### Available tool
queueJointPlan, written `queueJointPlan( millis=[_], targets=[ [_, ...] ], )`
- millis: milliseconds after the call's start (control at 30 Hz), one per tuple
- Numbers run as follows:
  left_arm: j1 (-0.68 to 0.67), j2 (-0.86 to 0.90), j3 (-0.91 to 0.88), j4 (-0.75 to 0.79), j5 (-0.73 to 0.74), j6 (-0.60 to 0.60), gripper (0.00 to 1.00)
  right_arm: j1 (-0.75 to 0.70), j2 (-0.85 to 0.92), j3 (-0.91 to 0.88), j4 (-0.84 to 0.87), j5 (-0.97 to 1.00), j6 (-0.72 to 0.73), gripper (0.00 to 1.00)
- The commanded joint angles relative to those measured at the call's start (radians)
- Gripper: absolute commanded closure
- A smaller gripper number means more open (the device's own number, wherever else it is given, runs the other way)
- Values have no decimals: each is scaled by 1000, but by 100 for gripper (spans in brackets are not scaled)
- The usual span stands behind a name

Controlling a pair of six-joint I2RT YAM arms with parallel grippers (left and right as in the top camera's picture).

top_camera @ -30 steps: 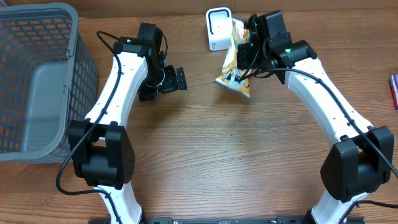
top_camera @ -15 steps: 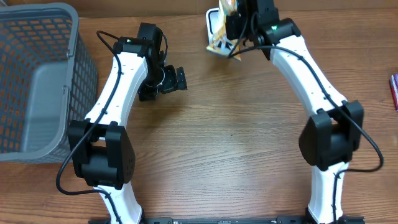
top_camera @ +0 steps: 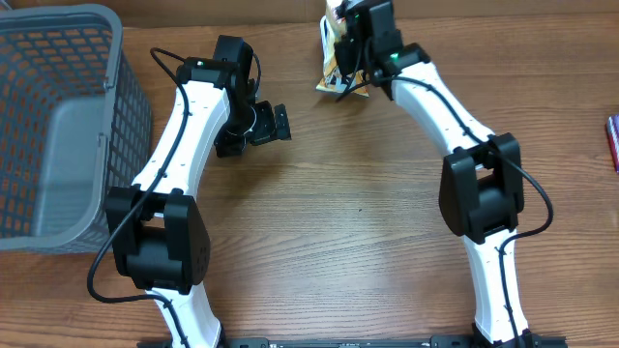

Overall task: Scan the item barcode
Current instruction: 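Carry the snack bag right off the table edge and release it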

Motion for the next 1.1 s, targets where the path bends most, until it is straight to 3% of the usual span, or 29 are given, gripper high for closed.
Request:
queueJointPlan(
  millis=[0, 267, 467, 833, 1067],
  targets=[
    [-3, 3, 15, 1, -9, 1, 0, 28, -24, 32, 17, 128, -129, 96],
    [-3, 3, 15, 1, -9, 1, 0, 32, -24, 33, -2, 161, -149, 96],
    [-3, 3, 15, 1, -9, 1, 0, 19, -31, 86, -57, 172, -71, 97],
    [-3, 3, 15, 1, -9, 1, 0, -225, -50, 570, -541, 171, 275, 96],
    [-3, 3, 15, 1, -10, 1, 0, -500, -50, 642, -806, 167, 485, 96]
  ],
)
